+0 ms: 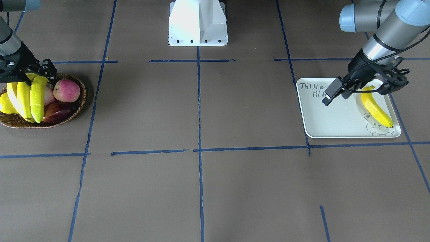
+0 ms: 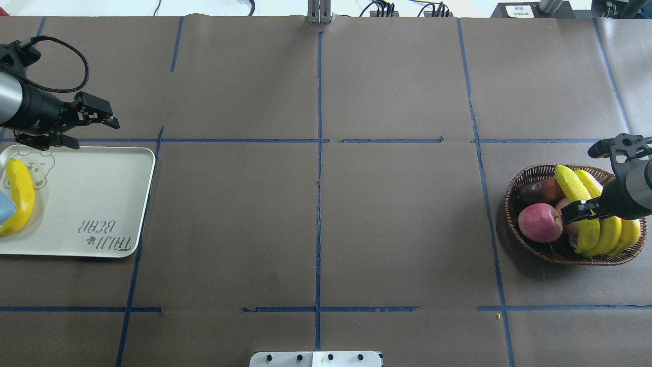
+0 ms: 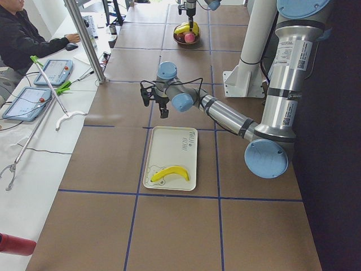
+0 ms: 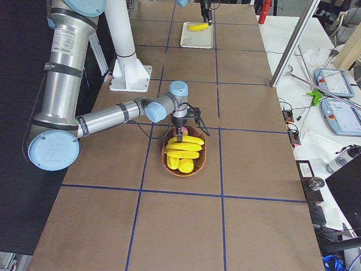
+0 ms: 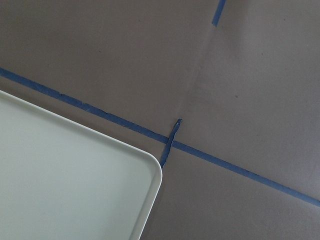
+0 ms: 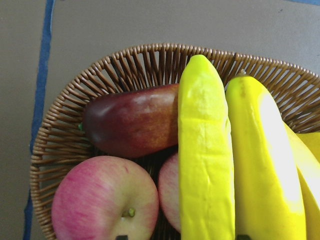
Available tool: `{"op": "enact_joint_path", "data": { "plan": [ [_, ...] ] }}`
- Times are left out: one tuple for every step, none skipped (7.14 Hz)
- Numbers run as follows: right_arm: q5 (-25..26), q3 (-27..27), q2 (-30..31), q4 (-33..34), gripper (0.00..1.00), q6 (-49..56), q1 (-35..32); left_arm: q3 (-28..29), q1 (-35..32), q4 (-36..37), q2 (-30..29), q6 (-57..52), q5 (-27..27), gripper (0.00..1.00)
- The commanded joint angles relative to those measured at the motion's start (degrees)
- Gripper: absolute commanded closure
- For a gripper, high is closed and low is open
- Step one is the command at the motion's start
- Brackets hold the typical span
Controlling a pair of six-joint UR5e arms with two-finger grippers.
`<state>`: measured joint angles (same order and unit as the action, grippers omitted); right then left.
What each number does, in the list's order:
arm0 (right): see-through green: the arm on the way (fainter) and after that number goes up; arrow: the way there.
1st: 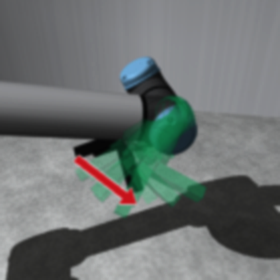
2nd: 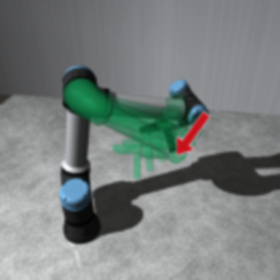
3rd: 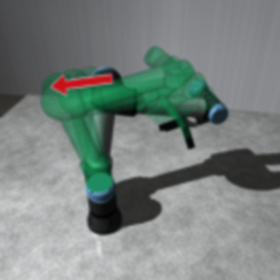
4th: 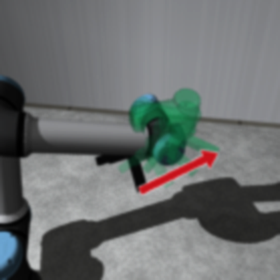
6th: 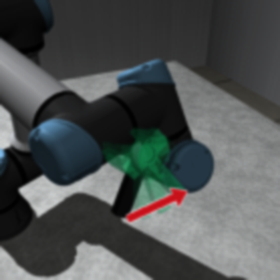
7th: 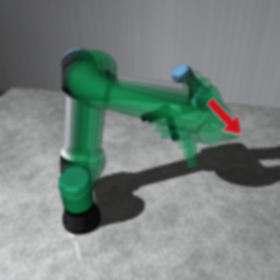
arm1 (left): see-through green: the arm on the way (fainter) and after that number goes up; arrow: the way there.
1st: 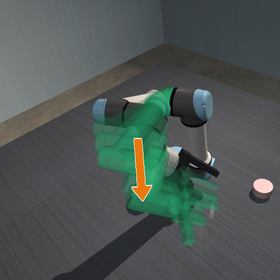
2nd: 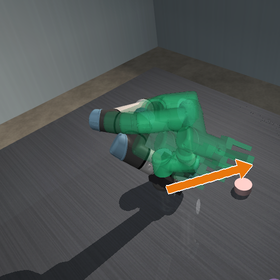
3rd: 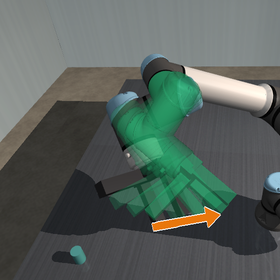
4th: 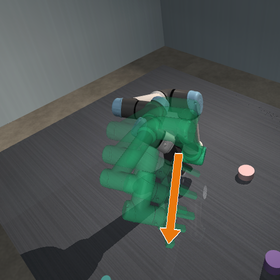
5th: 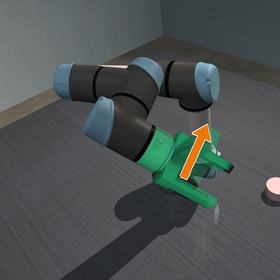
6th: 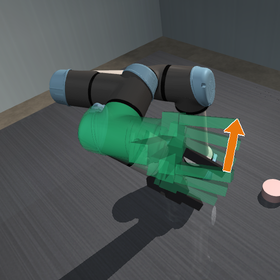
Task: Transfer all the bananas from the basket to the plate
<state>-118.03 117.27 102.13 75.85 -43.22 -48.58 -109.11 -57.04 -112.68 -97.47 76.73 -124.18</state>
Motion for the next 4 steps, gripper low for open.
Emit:
{"op": "enact_joint_path", "data": {
  "plan": [
    [-0.10,-0.02,0.00,0.00,0.48,0.07,-0.02,0.04,0.00,0.00,0.00,0.00,-0.01,0.01],
    [-0.01,-0.11,0.00,0.00,0.48,0.24,-0.02,0.04,0.00,0.00,0.00,-0.09,-0.10,0.01],
    [-0.01,-0.20,0.08,0.00,0.48,0.33,-0.11,0.13,0.35,0.00,-0.35,0.00,-0.10,0.01],
    [-0.01,-0.29,0.17,0.00,0.47,0.33,-0.11,0.13,0.79,0.00,-0.70,0.00,-0.01,0.01]
  ]
}}
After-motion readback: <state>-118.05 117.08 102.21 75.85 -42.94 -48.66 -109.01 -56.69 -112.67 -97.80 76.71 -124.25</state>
